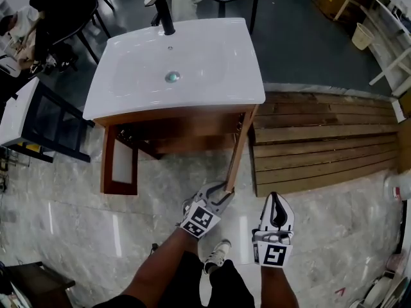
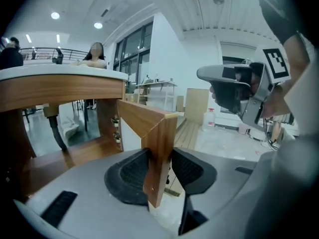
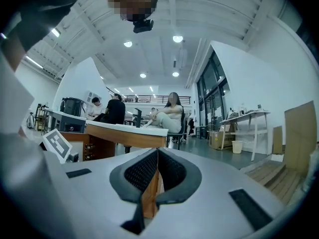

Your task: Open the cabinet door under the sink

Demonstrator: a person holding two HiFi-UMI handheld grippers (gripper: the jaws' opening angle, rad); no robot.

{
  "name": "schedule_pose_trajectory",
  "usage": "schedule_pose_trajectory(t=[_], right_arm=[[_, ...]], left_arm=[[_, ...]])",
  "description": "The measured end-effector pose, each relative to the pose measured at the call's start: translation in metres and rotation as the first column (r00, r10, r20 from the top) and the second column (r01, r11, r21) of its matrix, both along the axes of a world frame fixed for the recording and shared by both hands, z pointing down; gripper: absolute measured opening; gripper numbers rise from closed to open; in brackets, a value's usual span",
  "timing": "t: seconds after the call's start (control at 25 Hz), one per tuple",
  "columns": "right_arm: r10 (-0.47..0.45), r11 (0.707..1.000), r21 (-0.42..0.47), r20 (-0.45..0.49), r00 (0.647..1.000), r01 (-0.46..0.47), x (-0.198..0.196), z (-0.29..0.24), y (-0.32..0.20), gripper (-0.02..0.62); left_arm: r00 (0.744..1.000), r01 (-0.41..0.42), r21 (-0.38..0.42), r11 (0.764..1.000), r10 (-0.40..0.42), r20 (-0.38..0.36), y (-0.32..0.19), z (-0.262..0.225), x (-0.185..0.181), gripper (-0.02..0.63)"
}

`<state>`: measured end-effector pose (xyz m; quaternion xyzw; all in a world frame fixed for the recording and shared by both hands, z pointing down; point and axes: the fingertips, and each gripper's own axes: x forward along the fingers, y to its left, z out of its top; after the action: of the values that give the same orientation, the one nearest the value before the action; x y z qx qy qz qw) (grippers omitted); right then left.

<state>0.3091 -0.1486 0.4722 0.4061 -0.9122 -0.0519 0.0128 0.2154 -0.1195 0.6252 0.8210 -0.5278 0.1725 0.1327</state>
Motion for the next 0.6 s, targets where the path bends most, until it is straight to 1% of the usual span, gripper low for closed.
schedule_pose_trajectory(t=[0.08, 0.2, 0.36, 0.44, 0.6], right_arm=[[0.020, 1.000, 0.003, -0.004, 1.000, -0.020, 0.009, -0.001, -0.004, 0.025], [0.045, 0.999, 0.006, -0.005, 0.999, -0.045, 0.020, -0.005, -0.008, 0.025], [0.066, 0.998, 0.023, -0.006, 0.998, -0.066, 0.034, -0.014, -0.012, 0.025], [0.086, 0.996, 0.018, 0.004, 0.996, -0.086, 0.041, -0.018, -0.015, 0.025], [0.117, 0.993, -0.004, 0.030, 0.993, -0.116, 0.051, -0.023, -0.013, 0.025]], left_arm=[[1.000, -0.024, -0.008, 1.000, 0.024, 0.013, -0.002, 0.004, 0.012, 0.156], [0.999, -0.035, -0.023, 0.999, 0.035, 0.021, -0.009, 0.007, 0.030, 0.163], [0.999, -0.037, -0.035, 0.999, 0.037, 0.003, -0.025, 0.007, 0.055, 0.167], [0.999, -0.051, -0.041, 0.998, 0.052, 0.000, -0.033, 0.007, 0.067, 0.169], [0.997, -0.071, -0.068, 0.995, 0.071, -0.012, -0.036, 0.009, 0.076, 0.160]])
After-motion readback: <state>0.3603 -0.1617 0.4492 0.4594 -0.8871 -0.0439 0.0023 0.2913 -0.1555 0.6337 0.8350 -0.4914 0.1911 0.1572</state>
